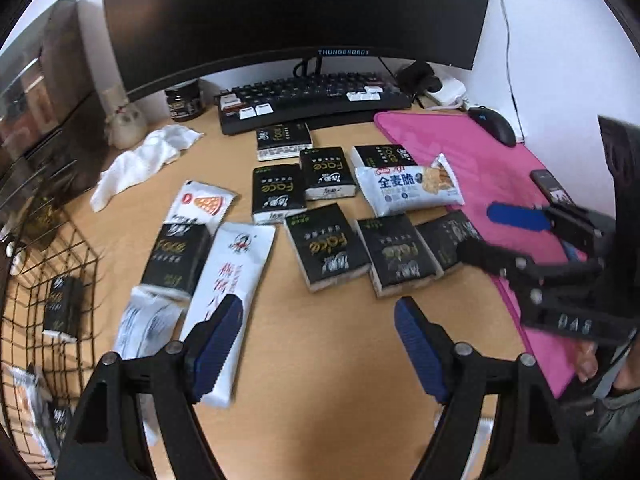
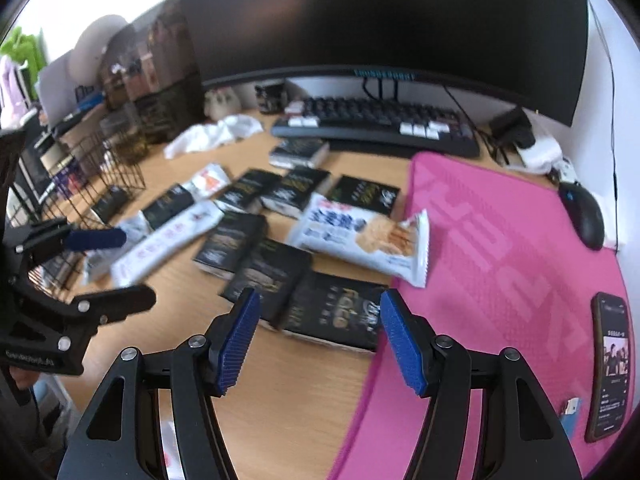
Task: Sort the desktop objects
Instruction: 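Grasp a black Face tissue pack with the left gripper while the right grasps another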
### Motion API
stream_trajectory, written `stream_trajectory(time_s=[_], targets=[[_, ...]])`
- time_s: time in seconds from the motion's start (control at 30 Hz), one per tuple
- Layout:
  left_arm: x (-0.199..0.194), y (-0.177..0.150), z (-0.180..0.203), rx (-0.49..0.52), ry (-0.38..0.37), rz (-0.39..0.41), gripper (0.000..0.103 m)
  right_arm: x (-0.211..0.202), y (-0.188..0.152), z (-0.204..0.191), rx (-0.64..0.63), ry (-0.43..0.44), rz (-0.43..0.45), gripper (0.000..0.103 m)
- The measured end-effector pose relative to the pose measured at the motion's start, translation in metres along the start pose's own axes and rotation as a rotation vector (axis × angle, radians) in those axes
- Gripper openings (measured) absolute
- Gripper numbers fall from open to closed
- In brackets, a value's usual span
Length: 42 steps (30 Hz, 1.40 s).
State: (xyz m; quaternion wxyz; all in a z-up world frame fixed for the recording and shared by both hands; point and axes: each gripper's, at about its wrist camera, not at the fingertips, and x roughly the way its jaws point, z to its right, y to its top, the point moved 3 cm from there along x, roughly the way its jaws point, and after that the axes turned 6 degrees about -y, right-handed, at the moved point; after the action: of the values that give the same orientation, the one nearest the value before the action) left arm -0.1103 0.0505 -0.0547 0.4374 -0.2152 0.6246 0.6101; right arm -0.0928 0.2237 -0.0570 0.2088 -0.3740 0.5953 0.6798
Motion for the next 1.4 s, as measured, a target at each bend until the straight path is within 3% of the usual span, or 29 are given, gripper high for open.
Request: stream_trajectory(time_s=[0.2, 0.6, 0.63, 0.73, 0.83, 1.4], targets=[[0.025, 0.019, -0.006, -0.022, -0.001, -0.019, 0.08, 0.015, -0.002, 0.015, 0.015, -0.027, -0.019, 0.062], [0.064, 0.037, -0.01, -0.026, -0.005, -0.06, 0.079, 0.027, -0.004, 0.019, 0.034, 0.016, -0.036, 0.062], [0.064, 0.038, -0.011, -0.029, -0.014, -0.061, 0.077, 0.028, -0.004, 0.018, 0.035, 0.024, -0.039, 0.062], [0.062, 0.036, -0.016, -0.049, -0.074, -0.07, 0.054, 0.031, -0.005, 0.011, 0.031, 0.04, -0.043, 0.062], [0.06, 0.033, -0.018, -0.025, -0.01, -0.074, 0.054, 0.033, -0.004, 0.005, 0.029, 0.041, -0.043, 0.063], [0.067, 0.026, -0.026, -0.024, 0.044, -0.084, 0.053, 0.045, -0.001, -0.009, 0.015, -0.001, -0.057, 0.068]])
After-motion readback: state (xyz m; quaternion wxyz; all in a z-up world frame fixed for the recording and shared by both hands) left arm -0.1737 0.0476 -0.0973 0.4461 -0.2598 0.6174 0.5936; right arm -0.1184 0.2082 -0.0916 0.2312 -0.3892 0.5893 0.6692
